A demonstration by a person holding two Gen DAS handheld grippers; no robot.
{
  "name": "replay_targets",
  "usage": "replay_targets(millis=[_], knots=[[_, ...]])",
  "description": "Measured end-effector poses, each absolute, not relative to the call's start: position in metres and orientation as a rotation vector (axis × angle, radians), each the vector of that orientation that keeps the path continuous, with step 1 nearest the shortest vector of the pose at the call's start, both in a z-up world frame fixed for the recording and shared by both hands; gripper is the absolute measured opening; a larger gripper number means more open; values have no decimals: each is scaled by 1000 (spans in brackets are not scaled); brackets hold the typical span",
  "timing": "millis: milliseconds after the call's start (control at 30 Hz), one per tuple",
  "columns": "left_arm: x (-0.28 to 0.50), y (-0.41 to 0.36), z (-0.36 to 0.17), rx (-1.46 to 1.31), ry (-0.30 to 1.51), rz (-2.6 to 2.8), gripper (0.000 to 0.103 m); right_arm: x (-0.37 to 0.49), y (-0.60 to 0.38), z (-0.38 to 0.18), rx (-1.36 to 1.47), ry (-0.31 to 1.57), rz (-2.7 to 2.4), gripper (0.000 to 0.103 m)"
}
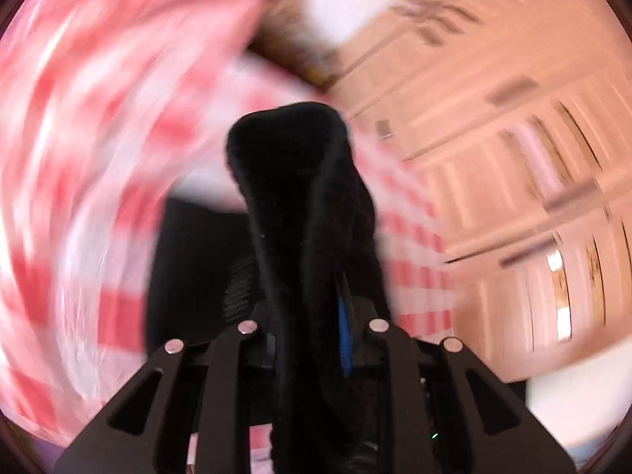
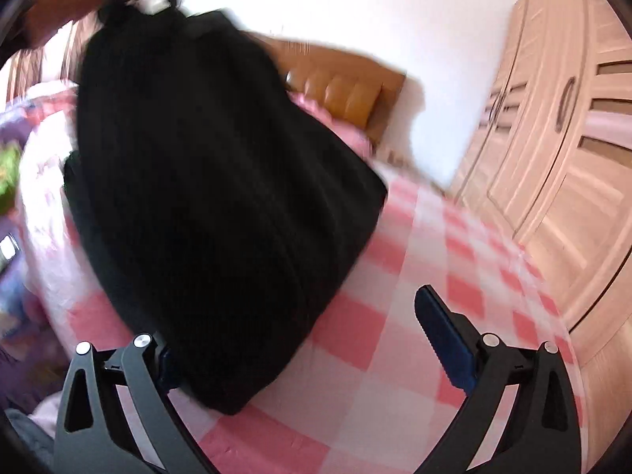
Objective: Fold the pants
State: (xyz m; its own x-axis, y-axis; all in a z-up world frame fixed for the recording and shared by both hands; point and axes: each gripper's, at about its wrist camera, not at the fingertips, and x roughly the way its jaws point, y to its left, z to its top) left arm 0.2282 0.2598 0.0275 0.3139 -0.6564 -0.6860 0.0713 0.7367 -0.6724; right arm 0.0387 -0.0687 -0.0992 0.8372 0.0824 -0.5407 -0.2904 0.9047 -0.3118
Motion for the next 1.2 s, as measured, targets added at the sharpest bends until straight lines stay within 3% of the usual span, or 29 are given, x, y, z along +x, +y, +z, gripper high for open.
replay_targets(millis=[67,100,200,300,367,467,633,800,867,1000,1200], knots=[[226,277,-42,-662,1247,-461,23,37,-73,-96,-381,539,213,97],[223,284,-56,-728,1205,-505,23,38,-75,-98,-380,554,216,97],[211,304,-55,-817,1085,-570,23,37,-79,-97,-353,566,243,97],[203,301,-34,-678,1084,-473,43,25,-83,-90,-294,586,363,97],[189,311,-11,-596,1067,-325,79,9,-94,-81,-225,562,497,97],[153,306,38,-485,920,-185,80,5,-116,-61,-77,530,624,97],[124,194,74,-205,852,-428,84,65,-136,-30,118,522,572,98],[118,106,33,48,904,-427,84,159,-127,-25,259,658,662,98],[115,107,0,57,967,-432,84,194,-110,-31,232,730,660,98],[90,125,-13,-5,871,-462,84,253,-58,-67,12,916,541,98],[77,127,-14,-2,870,-472,84,264,-55,-57,16,913,472,97]])
